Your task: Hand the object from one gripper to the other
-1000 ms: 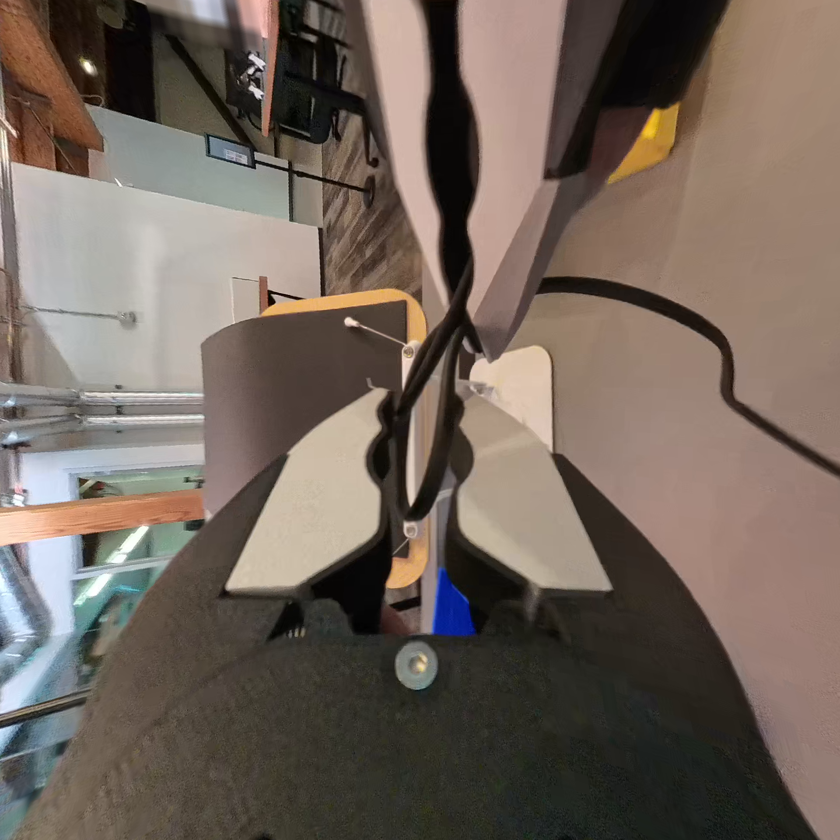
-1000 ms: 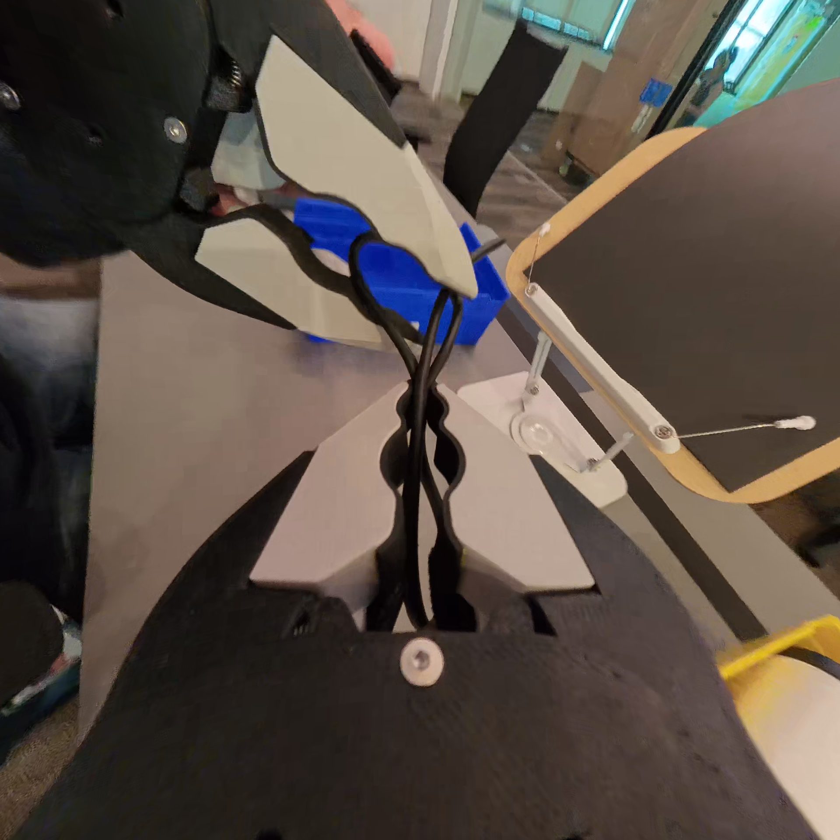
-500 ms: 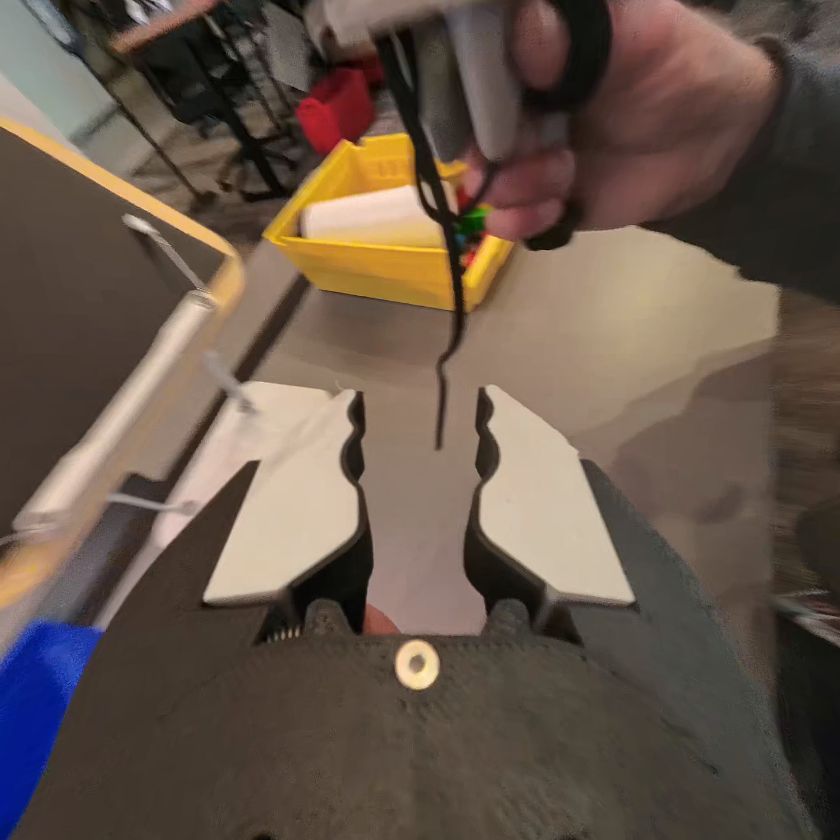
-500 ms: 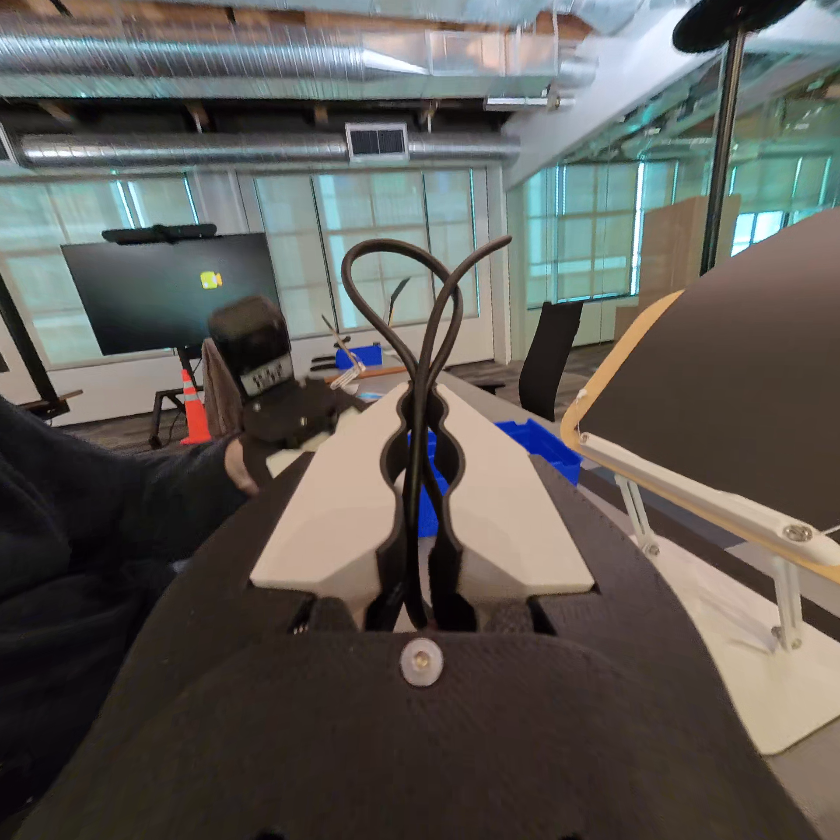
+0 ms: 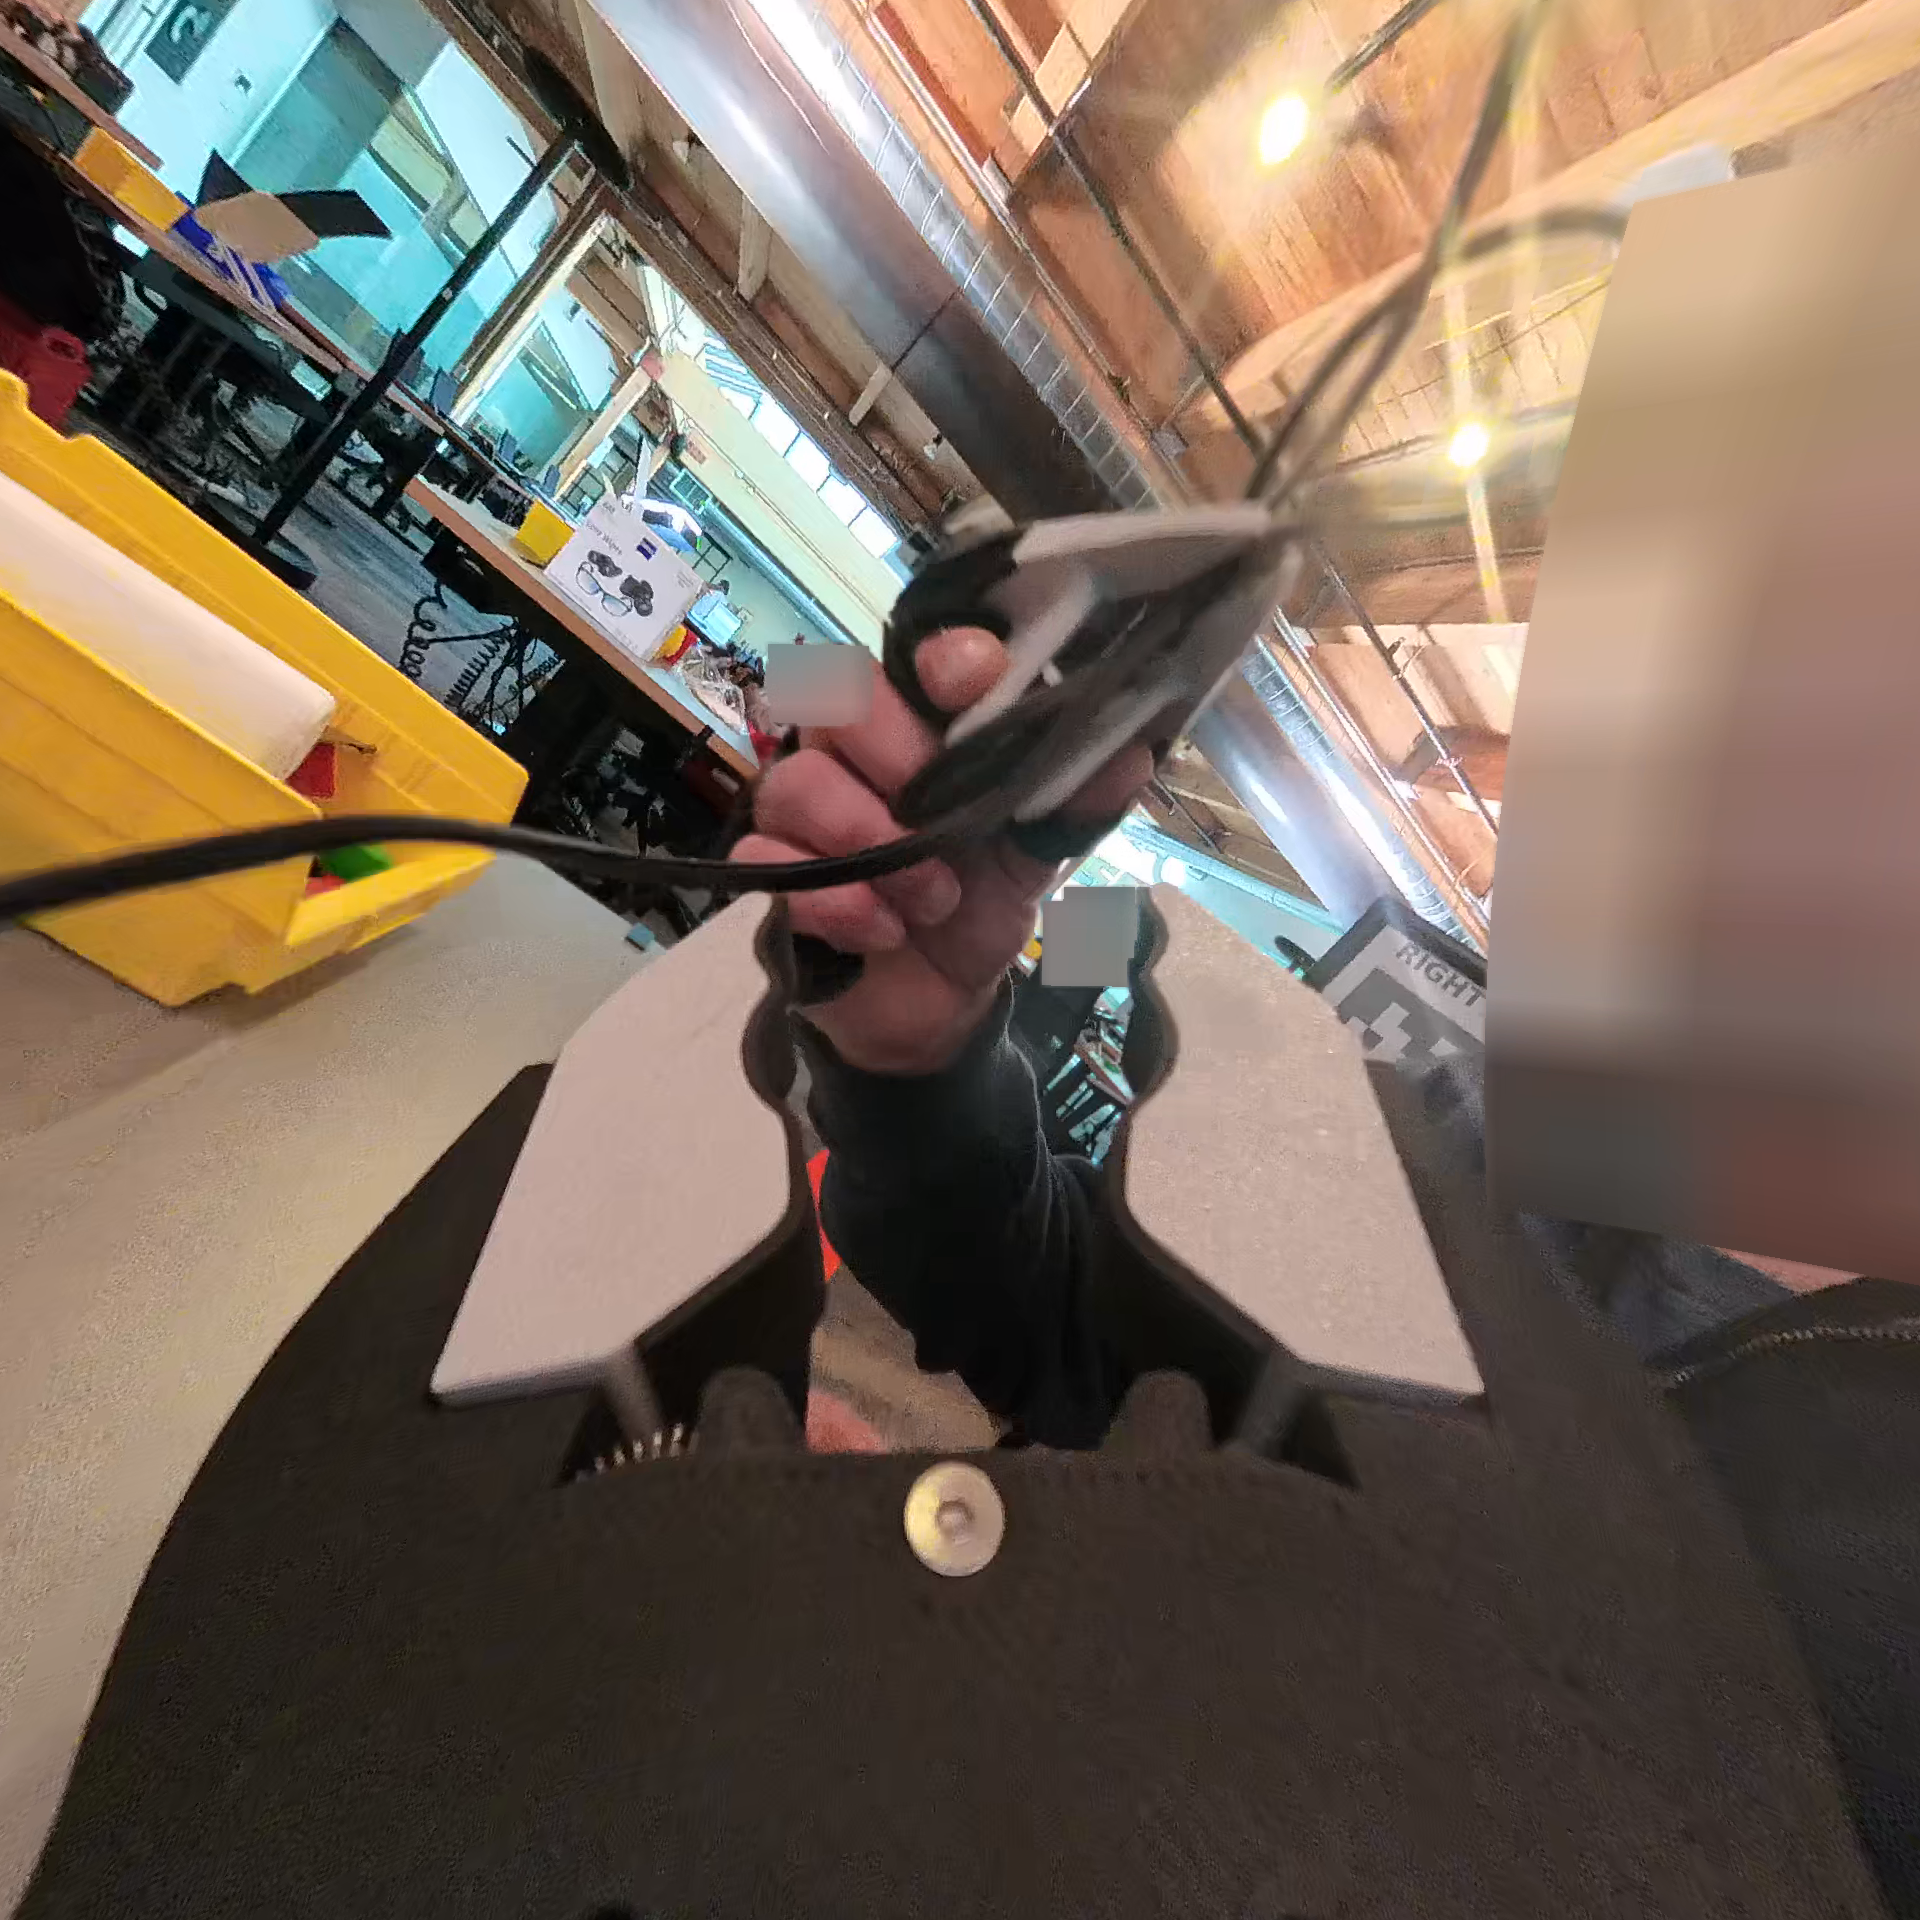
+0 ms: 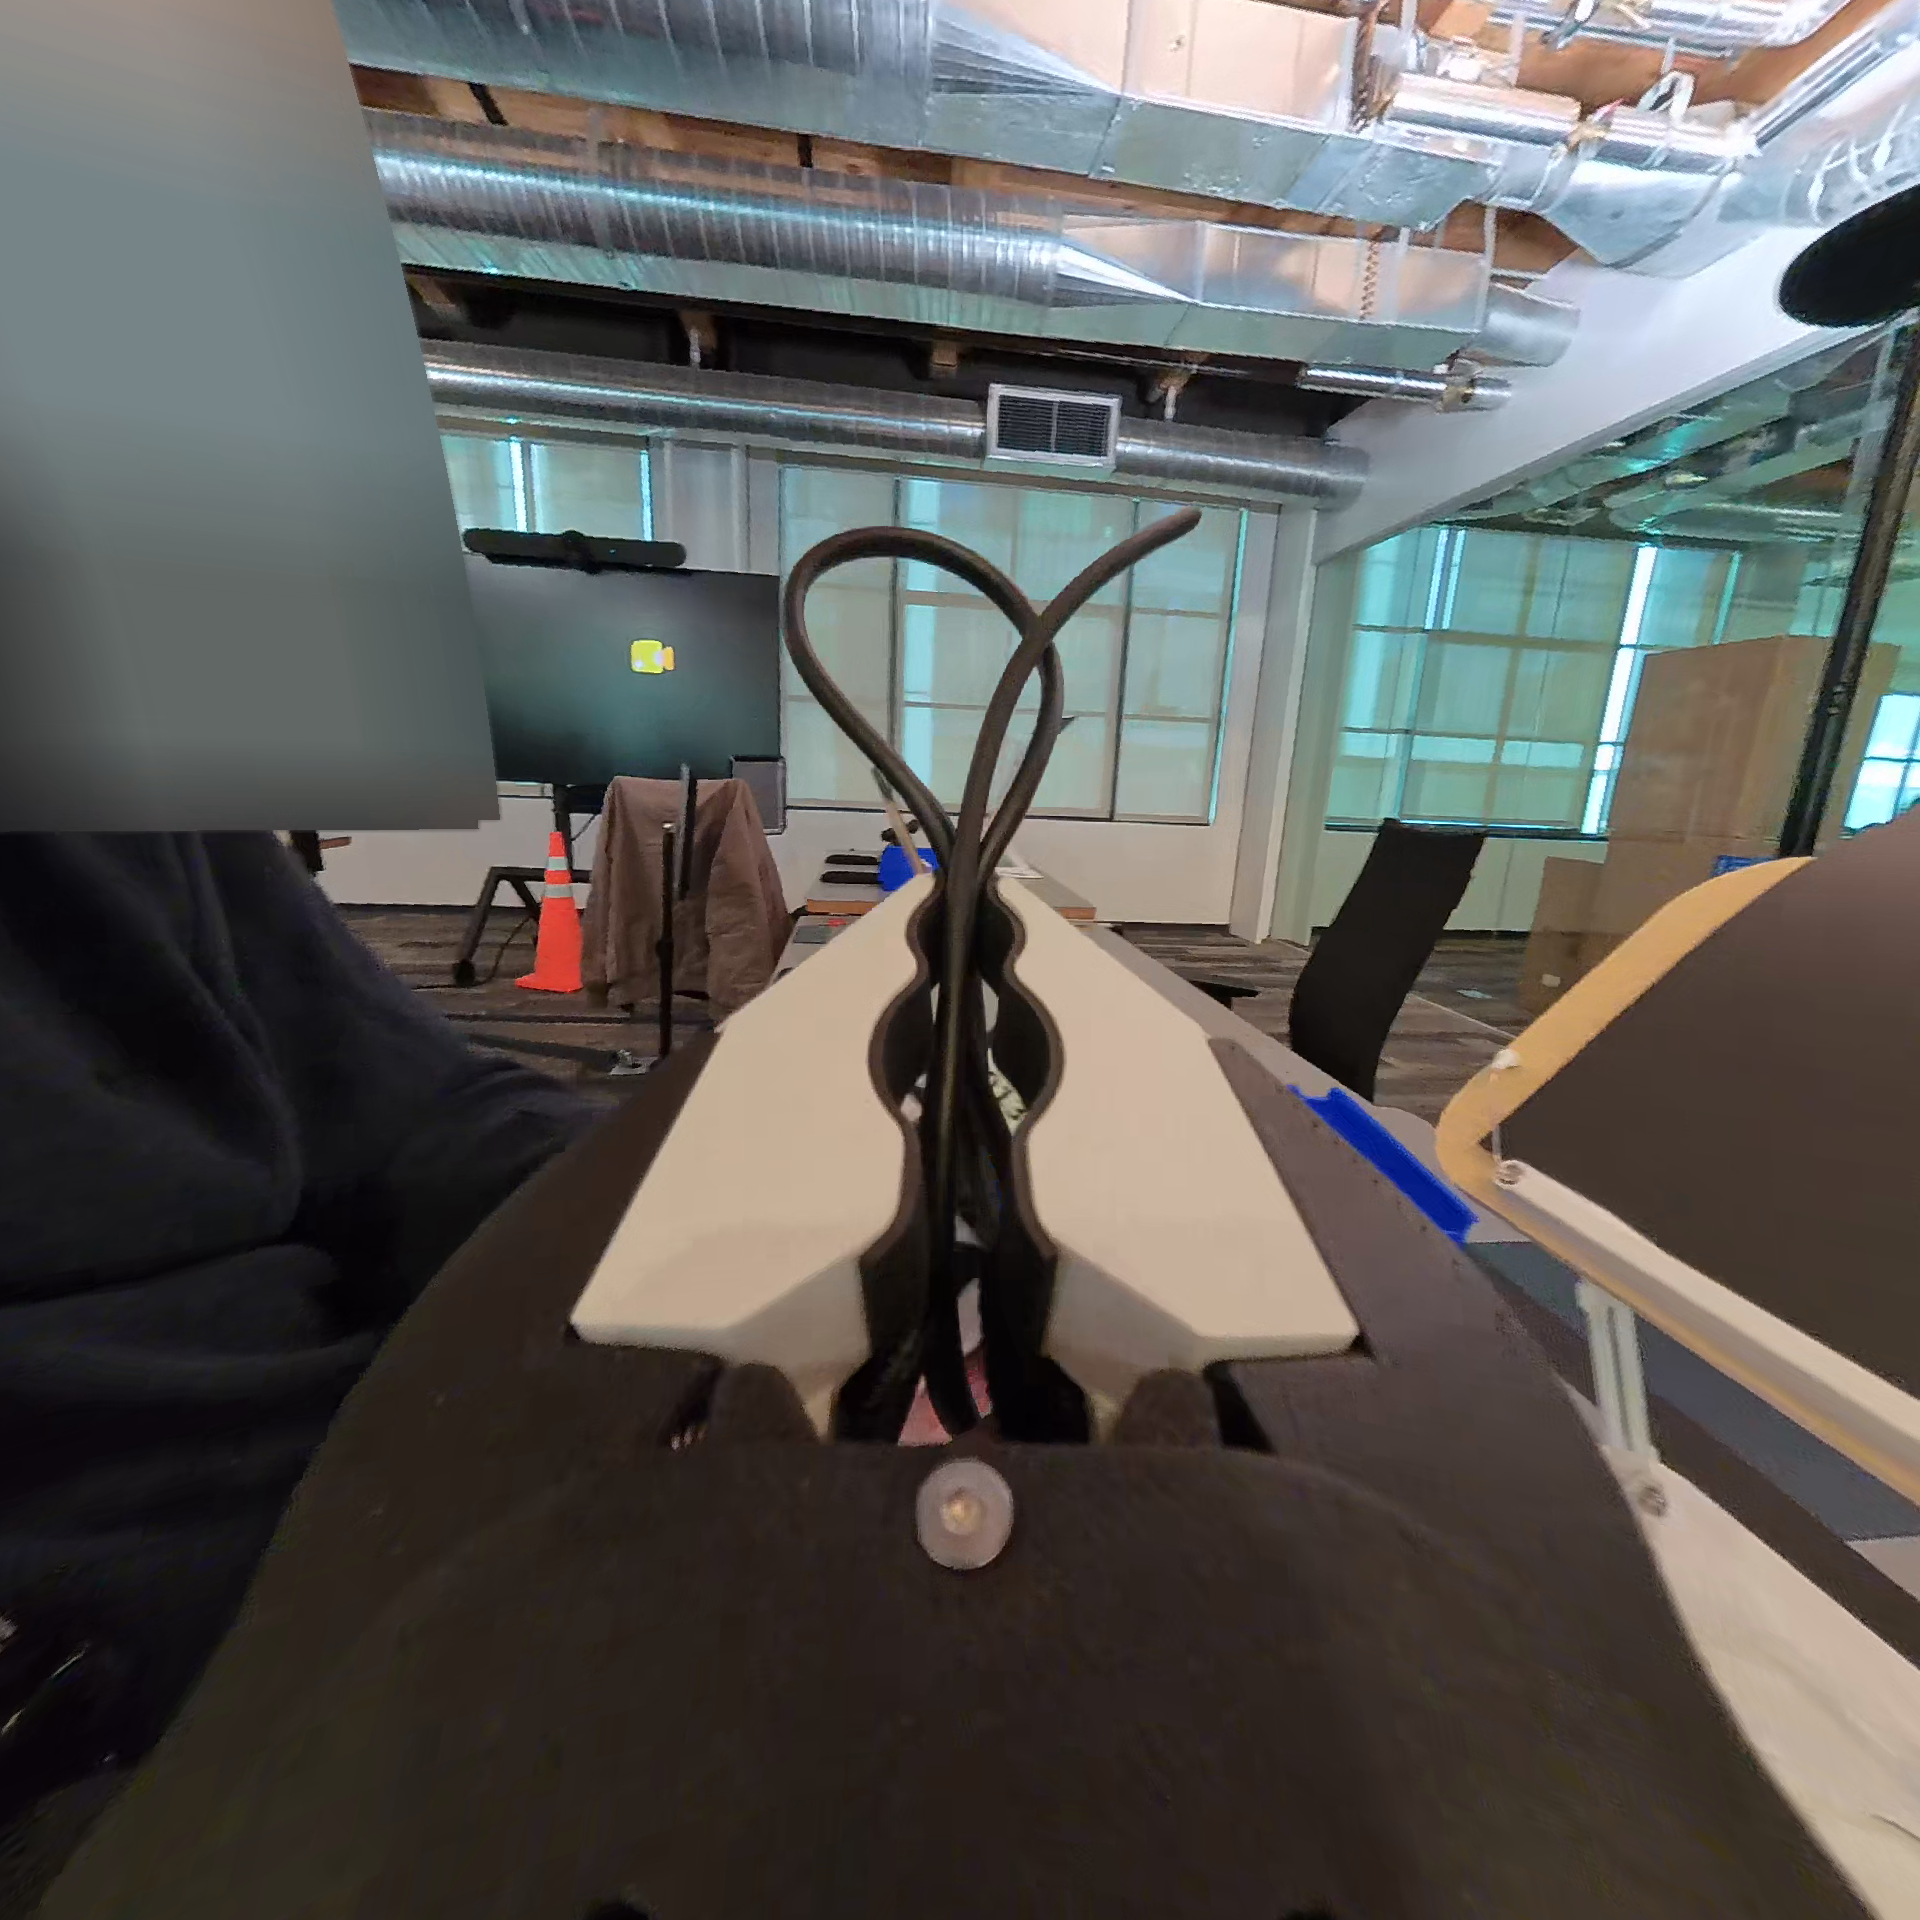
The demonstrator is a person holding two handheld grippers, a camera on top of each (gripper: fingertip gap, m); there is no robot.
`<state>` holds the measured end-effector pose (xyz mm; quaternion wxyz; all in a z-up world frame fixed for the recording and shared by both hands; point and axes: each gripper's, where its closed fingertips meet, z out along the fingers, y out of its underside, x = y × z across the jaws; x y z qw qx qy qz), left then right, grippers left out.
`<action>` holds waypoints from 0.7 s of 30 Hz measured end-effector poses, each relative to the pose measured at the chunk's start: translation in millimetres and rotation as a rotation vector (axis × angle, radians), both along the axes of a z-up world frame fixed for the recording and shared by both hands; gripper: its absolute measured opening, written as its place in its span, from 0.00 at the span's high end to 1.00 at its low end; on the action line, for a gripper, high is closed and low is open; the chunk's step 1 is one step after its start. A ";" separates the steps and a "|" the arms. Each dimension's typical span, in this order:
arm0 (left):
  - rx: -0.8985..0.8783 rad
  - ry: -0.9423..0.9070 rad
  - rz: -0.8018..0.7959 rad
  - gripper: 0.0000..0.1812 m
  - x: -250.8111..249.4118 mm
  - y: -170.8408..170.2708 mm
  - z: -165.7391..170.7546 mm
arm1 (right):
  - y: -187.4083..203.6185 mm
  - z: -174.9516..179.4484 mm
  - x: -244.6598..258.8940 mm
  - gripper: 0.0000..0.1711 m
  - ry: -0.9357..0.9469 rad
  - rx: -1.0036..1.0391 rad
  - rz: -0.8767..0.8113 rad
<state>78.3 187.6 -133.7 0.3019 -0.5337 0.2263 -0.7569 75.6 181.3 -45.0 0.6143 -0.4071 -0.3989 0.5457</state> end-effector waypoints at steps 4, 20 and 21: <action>0.002 -0.078 0.033 0.68 -1.8 14.2 11.0 | -12.2 -11.4 -0.2 0.99 -0.018 -0.024 0.058; 0.287 -0.030 0.081 0.98 9.5 4.8 21.1 | -27.4 -52.3 12.0 0.99 -0.079 -0.082 0.043; 0.358 0.008 0.116 0.98 9.4 4.1 20.8 | -20.9 -52.2 16.2 0.99 -0.041 -0.126 0.022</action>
